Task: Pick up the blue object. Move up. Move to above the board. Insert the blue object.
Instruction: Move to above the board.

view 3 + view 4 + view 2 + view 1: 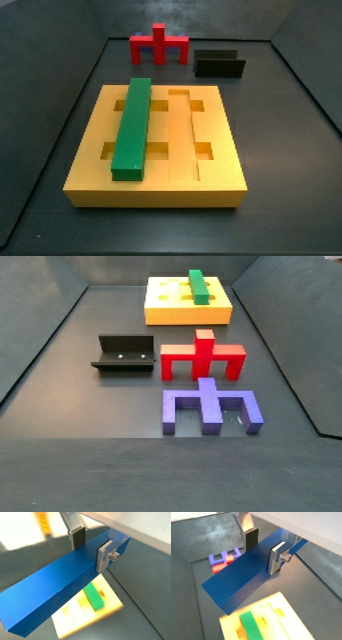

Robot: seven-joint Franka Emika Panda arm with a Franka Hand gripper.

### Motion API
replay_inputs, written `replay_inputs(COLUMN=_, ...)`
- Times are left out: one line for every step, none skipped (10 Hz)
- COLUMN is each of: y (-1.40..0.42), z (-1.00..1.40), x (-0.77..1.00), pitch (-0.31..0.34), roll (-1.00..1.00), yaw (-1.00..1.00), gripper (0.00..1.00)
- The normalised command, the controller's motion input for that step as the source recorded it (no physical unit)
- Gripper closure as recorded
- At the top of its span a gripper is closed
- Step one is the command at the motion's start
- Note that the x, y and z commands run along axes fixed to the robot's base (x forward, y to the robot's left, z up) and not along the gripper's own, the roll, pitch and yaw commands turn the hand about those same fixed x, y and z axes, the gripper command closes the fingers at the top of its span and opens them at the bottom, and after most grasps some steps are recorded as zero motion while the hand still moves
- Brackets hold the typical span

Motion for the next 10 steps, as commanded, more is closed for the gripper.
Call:
replay_inputs(y=-0.79, z=0.17, x=0.19, pitch=0.06, roll=0.04, yaw=1.0, gripper=1.0)
replay_inputs(y=-0.33, z=0.09, x=0.13, pitch=0.072, roll=0.04, yaw=1.0, gripper=1.0)
replay_inputs(y=-0.22, z=0.07, x=0.1, pitch=0.074, roll=0.04, yaw=1.0, gripper=1.0)
replay_inputs(y=-0.13, z=0.04, x=0.05, pitch=0.081, roll=0.04, yaw=1.0, gripper=1.0)
replay_inputs(y=-0.07, z=0.03, x=0.06, pitch=0.089, roll=0.05, yaw=1.0, gripper=1.0)
replay_inputs(y=-0.05, z=0.03, x=0.06, pitch=0.097, roll=0.05, yaw=1.0, gripper=1.0)
replay_inputs(y=-0.03, z=0.02, x=0.06, pitch=0.11, roll=0.06, yaw=1.0, gripper=1.0)
replay_inputs(y=-0.03, z=0.02, x=0.06, pitch=0.121, roll=0.06, yaw=1.0, gripper=1.0)
replay_inputs(y=-0.03, z=0.02, x=0.06, pitch=0.141, roll=0.07, yaw=1.0, gripper=1.0)
replay_inputs(y=-0.03, z=0.03, x=0.06, pitch=0.172, roll=0.09, yaw=1.0, gripper=1.0)
